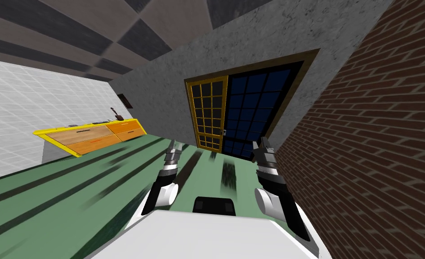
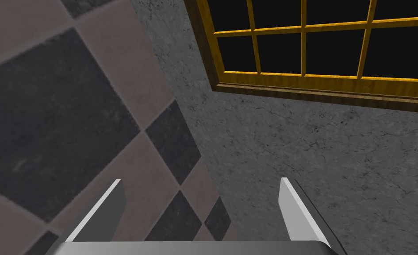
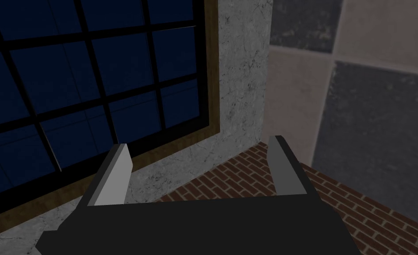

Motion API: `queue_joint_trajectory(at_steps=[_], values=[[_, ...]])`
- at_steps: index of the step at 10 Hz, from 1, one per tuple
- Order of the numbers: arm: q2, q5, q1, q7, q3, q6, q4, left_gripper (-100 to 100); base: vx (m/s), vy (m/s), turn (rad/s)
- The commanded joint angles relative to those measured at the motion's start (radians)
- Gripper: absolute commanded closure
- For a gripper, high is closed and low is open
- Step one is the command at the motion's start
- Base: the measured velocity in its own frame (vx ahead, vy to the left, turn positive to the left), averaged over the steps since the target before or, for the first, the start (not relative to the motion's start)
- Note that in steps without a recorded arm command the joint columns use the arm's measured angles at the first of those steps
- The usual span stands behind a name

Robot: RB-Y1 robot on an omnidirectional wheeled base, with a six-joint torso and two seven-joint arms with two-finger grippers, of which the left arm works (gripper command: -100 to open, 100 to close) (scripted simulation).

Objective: Pull the door open

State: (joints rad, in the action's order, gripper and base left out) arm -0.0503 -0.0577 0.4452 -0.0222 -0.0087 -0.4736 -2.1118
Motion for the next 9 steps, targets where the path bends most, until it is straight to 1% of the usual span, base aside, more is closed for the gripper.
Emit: queue_joint_trajectory(at_steps=[1,9], values=[[-0.005,0.009,-0.008,-0.028,0.003,-0.008,0.028,-100,0.110,-0.049,-0.024],[-0.023,0.058,-0.036,-0.166,0.015,-0.043,0.153,-100,0.098,-0.055,-0.025]])
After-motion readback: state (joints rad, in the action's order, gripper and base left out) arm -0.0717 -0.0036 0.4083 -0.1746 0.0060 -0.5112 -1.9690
